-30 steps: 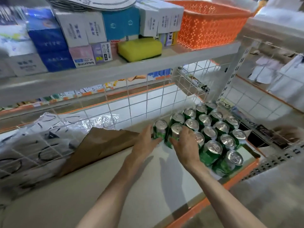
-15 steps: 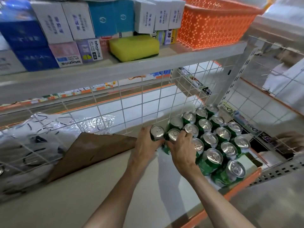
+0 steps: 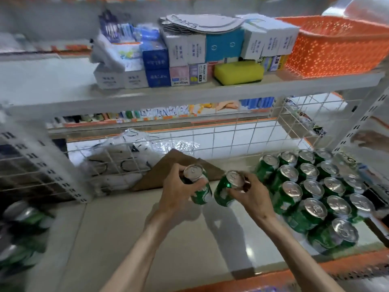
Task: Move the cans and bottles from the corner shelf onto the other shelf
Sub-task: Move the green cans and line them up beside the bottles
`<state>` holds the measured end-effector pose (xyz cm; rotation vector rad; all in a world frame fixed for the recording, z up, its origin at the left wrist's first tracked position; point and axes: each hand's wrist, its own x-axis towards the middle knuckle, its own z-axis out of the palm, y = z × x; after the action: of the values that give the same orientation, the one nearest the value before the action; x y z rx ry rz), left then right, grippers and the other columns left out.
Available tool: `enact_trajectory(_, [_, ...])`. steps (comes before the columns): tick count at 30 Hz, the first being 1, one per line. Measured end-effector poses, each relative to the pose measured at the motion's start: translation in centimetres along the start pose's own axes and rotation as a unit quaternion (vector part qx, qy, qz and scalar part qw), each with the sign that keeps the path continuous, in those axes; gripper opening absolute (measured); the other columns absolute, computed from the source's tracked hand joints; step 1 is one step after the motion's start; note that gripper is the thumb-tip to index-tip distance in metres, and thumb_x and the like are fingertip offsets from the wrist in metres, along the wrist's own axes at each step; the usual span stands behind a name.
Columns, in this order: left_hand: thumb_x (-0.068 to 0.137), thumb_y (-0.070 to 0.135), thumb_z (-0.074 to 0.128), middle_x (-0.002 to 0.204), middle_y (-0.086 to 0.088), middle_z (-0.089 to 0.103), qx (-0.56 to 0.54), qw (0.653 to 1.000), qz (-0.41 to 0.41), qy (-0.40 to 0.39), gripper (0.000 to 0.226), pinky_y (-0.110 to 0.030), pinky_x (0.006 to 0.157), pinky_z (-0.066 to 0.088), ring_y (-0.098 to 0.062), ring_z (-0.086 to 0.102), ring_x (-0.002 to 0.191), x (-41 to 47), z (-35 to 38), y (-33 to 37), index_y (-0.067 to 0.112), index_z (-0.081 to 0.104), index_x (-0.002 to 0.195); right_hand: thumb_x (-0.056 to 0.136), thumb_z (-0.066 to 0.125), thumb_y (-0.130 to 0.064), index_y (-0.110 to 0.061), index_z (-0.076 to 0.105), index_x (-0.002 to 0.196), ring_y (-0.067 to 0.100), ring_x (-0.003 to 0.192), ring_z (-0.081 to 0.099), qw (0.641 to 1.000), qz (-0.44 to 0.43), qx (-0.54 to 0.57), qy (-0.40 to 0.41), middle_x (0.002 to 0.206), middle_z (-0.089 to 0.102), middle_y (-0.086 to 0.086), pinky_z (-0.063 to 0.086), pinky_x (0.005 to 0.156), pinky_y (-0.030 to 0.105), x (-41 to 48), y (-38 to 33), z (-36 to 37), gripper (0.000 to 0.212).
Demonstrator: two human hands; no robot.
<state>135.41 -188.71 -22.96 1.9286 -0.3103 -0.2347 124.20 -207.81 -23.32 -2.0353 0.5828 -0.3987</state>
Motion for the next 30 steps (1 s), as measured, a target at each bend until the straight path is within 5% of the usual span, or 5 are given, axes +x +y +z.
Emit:
enact_trajectory(8, [0.053,0.071,0.077,0.102,0.007,0.072,-0.011,0.989,-0.057,0.136,0.075,-0.037,0.088,0.057,-0.012,0.069,0.098,-6.0,-13.8,-1.3,0.024,0.061,0.109,0.068,0.087,-0.024,-0.023,0.059,0.121,0.002,0.096,0.064,0.984,-0.111,0.027,-0.135,0.107,0.067,-0.010,0.051,0.078,0.020,-1.9,-8.4,9.6,0.059])
enact_trajectory(12, [0.050,0.072,0.077,0.094,0.004,0.070,-0.013,0.972,-0.093,0.215,0.066,-0.038,0.083,0.057,-0.016,0.067,0.090,-10.0,-19.0,-2.7,0.027,0.055,0.093,0.069,0.085,-0.023,-0.018,0.061,0.123,0.002,0.094,0.065,0.968,-0.146,0.024,-0.201,0.105,0.069,-0.009,0.049,0.076,0.015,-4.3,-11.9,14.7,0.059])
enact_trajectory(16, [0.046,0.070,0.076,0.089,-0.001,0.068,-0.012,0.945,-0.119,0.305,0.071,-0.041,0.076,0.053,-0.021,0.065,0.086,-13.0,-23.3,-5.0,0.018,0.055,0.090,0.070,0.085,-0.020,-0.015,0.063,0.118,0.004,0.093,0.067,0.955,-0.167,0.033,-0.242,0.102,0.071,-0.007,0.056,0.084,0.029,-7.0,-14.6,19.2,0.053])
enact_trajectory(21, [0.063,0.052,0.088,0.100,-0.004,0.067,0.000,0.936,-0.141,0.324,0.059,-0.040,0.078,0.051,-0.021,0.064,0.093,-14.5,-27.9,-6.8,0.018,0.053,0.097,0.072,0.085,-0.025,-0.012,0.060,0.121,0.012,0.098,0.065,0.943,-0.185,0.019,-0.275,0.106,0.067,-0.005,0.055,0.089,0.034,-8.9,-17.3,23.3,0.056])
enact_trajectory(30, [0.053,0.058,0.087,0.111,0.006,0.065,-0.005,0.954,-0.143,0.263,0.073,-0.043,0.091,0.054,-0.016,0.062,0.104,-10.7,-33.1,-9.6,0.027,0.056,0.111,0.074,0.083,-0.022,-0.011,0.054,0.134,0.018,0.104,0.064,0.953,-0.186,-0.008,-0.237,0.118,0.068,0.005,0.054,0.094,0.041,-9.2,-20.2,26.9,0.067])
